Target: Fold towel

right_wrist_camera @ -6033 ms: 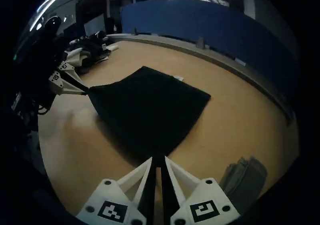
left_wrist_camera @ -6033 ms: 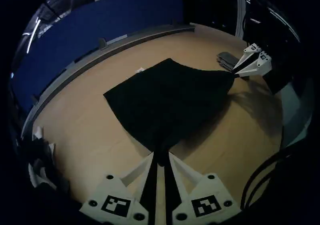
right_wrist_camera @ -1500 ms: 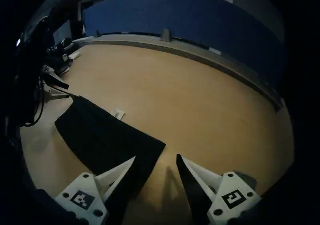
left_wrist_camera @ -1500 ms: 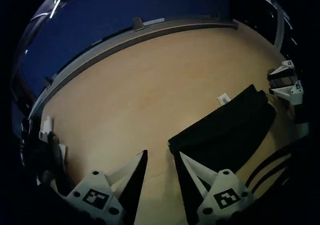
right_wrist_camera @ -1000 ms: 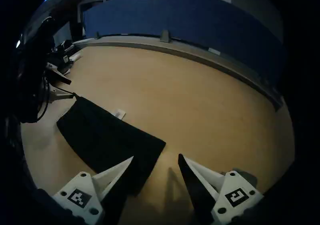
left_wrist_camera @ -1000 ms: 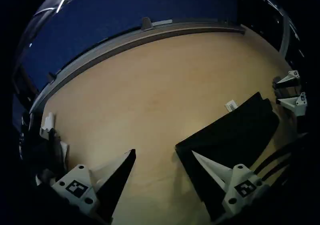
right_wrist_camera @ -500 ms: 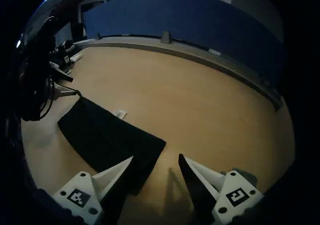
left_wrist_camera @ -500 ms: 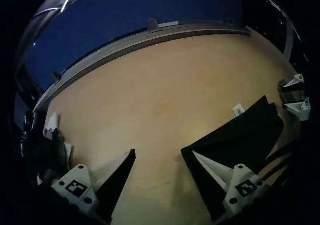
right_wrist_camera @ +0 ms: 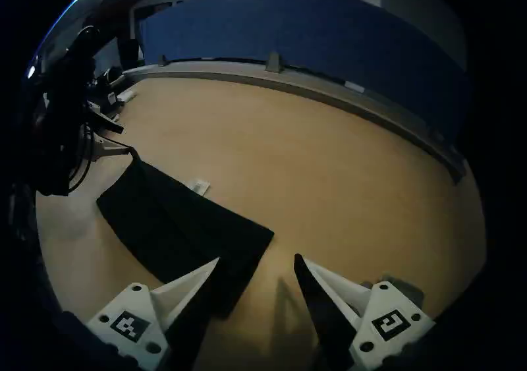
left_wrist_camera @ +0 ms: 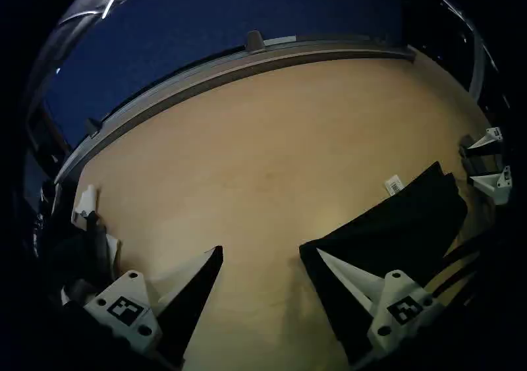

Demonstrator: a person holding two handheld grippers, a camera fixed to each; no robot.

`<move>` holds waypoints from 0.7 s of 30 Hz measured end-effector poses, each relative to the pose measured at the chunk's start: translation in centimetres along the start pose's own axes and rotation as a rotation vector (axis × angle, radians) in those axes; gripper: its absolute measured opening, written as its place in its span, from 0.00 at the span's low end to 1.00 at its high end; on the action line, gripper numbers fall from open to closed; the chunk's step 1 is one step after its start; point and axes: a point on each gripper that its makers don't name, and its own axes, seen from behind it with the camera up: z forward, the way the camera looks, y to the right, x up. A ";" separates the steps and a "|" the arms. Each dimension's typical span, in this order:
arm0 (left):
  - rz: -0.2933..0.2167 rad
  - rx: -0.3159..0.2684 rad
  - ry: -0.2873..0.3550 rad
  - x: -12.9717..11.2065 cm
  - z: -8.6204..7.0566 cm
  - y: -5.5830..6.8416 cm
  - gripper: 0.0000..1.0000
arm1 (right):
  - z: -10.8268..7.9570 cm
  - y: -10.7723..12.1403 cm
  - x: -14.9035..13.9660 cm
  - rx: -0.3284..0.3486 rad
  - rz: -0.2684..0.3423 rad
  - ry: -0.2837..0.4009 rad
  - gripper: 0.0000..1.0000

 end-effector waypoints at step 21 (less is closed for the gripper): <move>-0.044 0.000 0.040 -5.4 -7.3 0.5 0.95 | -0.3 -0.4 -0.6 0.017 -0.009 0.000 0.78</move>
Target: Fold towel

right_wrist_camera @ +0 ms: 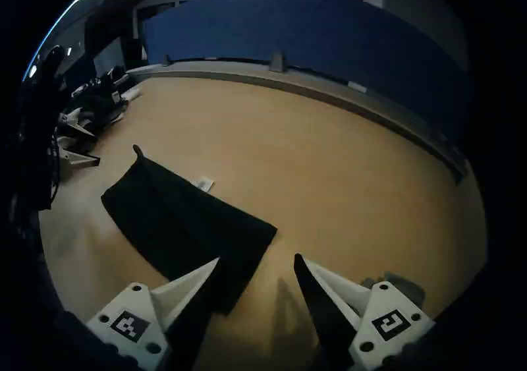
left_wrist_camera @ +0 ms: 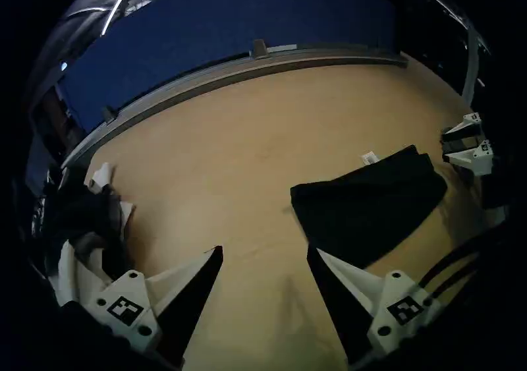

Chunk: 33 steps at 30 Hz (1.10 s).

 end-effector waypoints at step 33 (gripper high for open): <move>-0.167 0.073 -0.004 -7.2 -6.2 -0.7 0.95 | -0.4 -4.4 -6.4 0.075 -0.011 -0.094 0.78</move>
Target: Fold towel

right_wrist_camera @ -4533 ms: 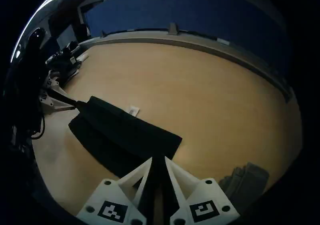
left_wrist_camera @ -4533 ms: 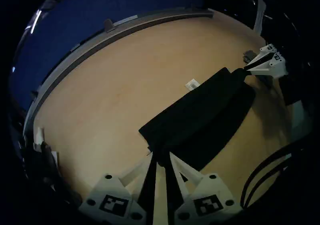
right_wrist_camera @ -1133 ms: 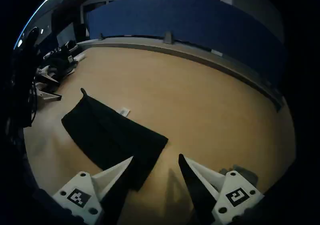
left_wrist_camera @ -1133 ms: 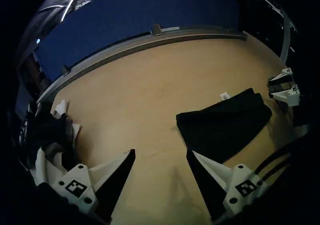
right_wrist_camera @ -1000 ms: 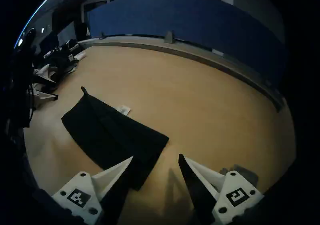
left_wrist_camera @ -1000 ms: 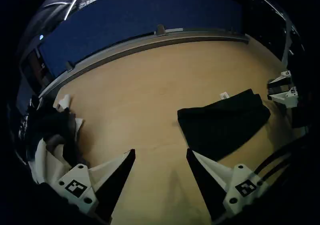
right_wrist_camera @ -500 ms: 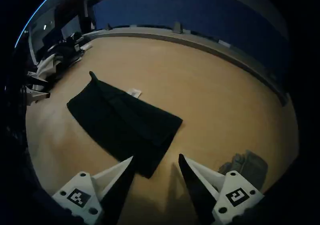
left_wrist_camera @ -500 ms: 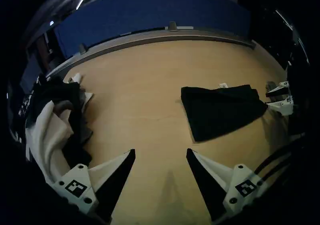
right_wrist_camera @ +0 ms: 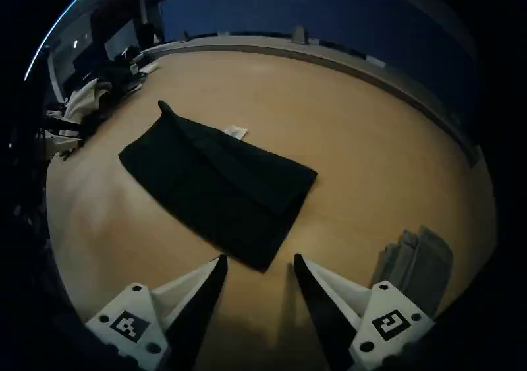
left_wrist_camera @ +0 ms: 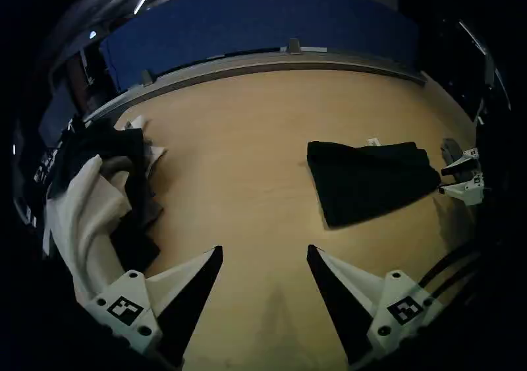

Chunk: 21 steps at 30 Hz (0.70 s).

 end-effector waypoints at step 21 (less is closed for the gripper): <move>-0.060 0.054 0.013 -1.7 -1.6 -1.8 0.95 | 0.9 -0.1 -0.9 0.036 0.016 -0.042 0.31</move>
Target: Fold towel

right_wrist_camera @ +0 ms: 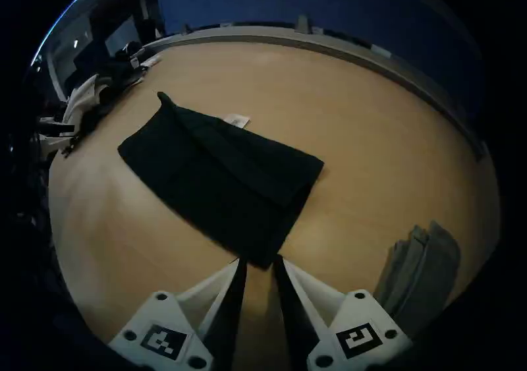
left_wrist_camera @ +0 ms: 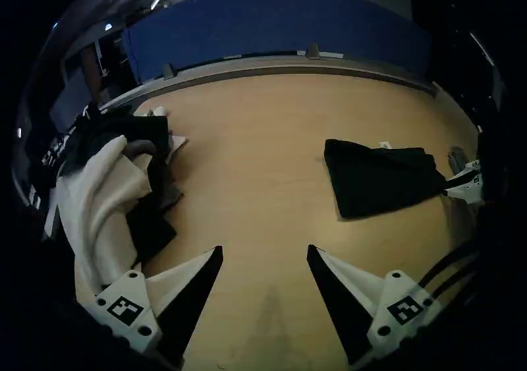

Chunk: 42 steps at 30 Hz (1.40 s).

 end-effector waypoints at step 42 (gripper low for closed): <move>-0.010 0.016 0.033 0.7 -1.7 -1.7 0.95 | -5.4 -1.5 11.2 0.006 -0.111 0.181 0.01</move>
